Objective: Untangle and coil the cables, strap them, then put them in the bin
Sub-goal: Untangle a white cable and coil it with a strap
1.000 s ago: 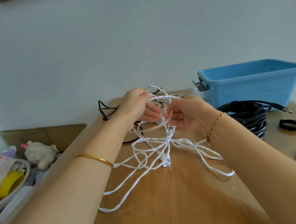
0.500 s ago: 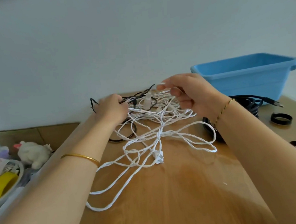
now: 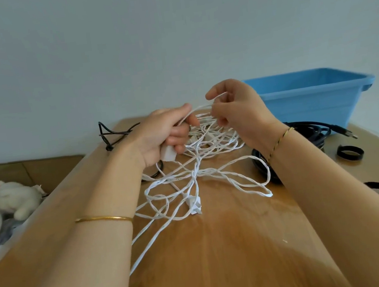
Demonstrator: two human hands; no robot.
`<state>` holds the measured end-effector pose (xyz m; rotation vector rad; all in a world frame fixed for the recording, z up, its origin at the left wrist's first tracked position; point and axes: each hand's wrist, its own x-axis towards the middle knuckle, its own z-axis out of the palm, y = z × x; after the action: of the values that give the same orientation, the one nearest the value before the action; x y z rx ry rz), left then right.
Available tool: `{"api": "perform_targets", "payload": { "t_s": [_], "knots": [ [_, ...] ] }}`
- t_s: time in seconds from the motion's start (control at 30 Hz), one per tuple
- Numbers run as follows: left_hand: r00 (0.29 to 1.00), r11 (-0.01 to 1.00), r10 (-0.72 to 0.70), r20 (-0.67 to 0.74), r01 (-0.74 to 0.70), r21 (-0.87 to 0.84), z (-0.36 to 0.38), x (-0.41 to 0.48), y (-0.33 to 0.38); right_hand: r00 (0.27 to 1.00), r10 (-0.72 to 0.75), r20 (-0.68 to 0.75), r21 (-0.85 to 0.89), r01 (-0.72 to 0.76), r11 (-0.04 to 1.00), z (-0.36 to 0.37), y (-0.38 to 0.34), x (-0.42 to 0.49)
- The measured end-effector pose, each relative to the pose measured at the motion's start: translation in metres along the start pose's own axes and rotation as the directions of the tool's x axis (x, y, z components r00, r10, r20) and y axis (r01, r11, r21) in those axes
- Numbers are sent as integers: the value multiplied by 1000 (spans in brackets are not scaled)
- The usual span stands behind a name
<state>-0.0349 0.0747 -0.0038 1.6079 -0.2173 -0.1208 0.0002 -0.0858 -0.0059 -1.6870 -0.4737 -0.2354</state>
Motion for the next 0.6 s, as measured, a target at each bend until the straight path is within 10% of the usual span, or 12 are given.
{"api": "perform_targets", "payload": {
  "t_s": [0.2, 0.37, 0.6],
  "knots": [
    [932, 898, 199, 302, -50, -436, 0, 0, 2, 956, 261, 133, 415, -293, 861, 6, 18, 0],
    [927, 718, 370, -66, -330, -613, -8, 0, 14, 864, 306, 400, 167, -397, 903, 39, 19, -15],
    [837, 757, 323, -442, -509, -410, -21, 3, 12, 846, 261, 464, -86, -251, 964, 34, 13, -16]
  ]
}}
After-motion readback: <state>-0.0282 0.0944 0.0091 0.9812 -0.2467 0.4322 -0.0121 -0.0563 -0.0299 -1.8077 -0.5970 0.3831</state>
